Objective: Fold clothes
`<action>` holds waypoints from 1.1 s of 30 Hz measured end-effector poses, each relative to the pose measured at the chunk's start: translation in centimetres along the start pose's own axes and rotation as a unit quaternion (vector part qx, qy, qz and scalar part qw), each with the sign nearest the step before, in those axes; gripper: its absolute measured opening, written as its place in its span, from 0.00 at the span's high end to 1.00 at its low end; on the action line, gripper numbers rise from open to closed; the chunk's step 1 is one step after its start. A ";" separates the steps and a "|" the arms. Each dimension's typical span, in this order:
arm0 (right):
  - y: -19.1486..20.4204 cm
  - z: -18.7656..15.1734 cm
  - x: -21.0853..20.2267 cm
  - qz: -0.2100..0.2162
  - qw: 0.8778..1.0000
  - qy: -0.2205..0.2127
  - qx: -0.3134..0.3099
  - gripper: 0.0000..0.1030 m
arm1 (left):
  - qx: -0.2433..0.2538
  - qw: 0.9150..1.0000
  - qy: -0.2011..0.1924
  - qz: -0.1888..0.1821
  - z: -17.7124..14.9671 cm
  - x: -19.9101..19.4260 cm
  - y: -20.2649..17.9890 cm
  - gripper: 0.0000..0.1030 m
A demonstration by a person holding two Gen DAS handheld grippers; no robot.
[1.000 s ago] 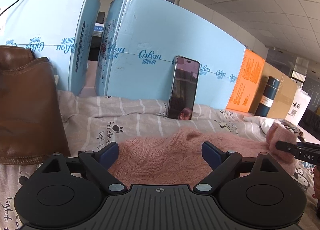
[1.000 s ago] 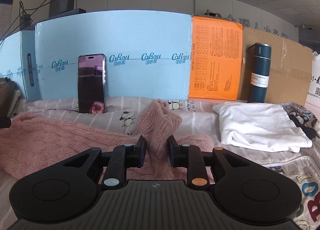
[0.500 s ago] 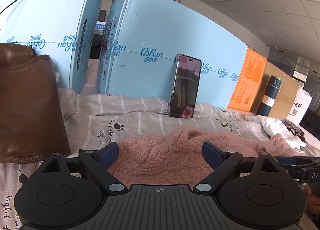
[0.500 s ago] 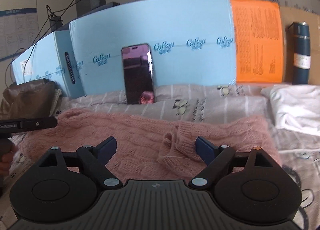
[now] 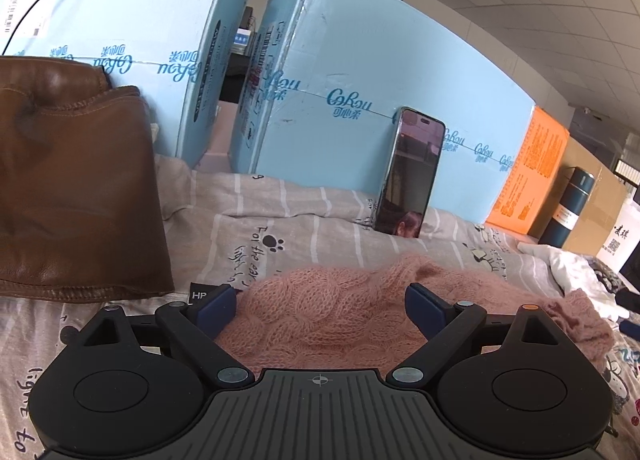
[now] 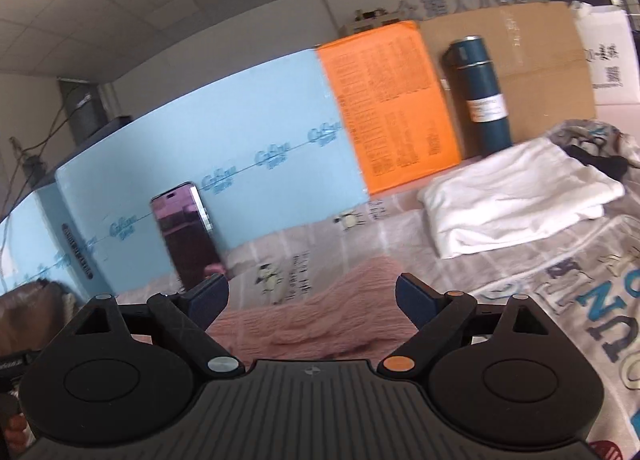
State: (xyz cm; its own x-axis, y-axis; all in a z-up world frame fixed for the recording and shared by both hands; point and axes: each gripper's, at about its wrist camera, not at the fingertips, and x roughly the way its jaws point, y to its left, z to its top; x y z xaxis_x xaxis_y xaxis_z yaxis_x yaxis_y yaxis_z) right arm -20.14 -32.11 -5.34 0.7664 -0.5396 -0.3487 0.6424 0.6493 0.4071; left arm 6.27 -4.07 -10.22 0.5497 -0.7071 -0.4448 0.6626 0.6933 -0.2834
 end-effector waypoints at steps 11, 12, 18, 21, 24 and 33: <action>-1.9 -1.7 4.8 0.002 0.992 0.072 0.104 0.26 | 0.001 1.000 0.012 0.001 -0.3 0.4 0.0 0.07; -1.6 -1.8 5.0 0.001 0.993 0.070 0.100 0.32 | 0.003 1.000 0.013 0.001 -0.3 0.5 0.0 0.06; -1.4 -1.9 5.4 0.036 0.995 0.054 0.076 0.53 | 0.014 1.000 0.026 -0.005 -0.4 1.1 -0.4 0.06; -1.7 -1.8 5.5 0.045 0.994 0.057 0.081 0.52 | 0.012 0.999 0.031 -0.003 -0.3 1.4 -0.4 0.06; -2.0 -1.7 5.7 0.053 0.993 0.060 0.086 0.50 | 0.009 0.999 0.034 -0.002 -0.3 1.6 -0.3 0.06; -2.1 -1.7 5.8 0.064 0.993 0.059 0.085 0.52 | -0.008 0.999 0.038 0.002 0.0 1.6 0.3 0.06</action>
State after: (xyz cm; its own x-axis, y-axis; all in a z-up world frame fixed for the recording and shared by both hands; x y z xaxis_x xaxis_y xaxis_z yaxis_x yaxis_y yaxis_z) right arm -17.10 -35.71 -9.68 0.8425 -0.3854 -0.3763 0.5387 0.6032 0.5882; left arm 7.37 -5.03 -11.01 0.5123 -0.6919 -0.5087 0.6515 0.6991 -0.2948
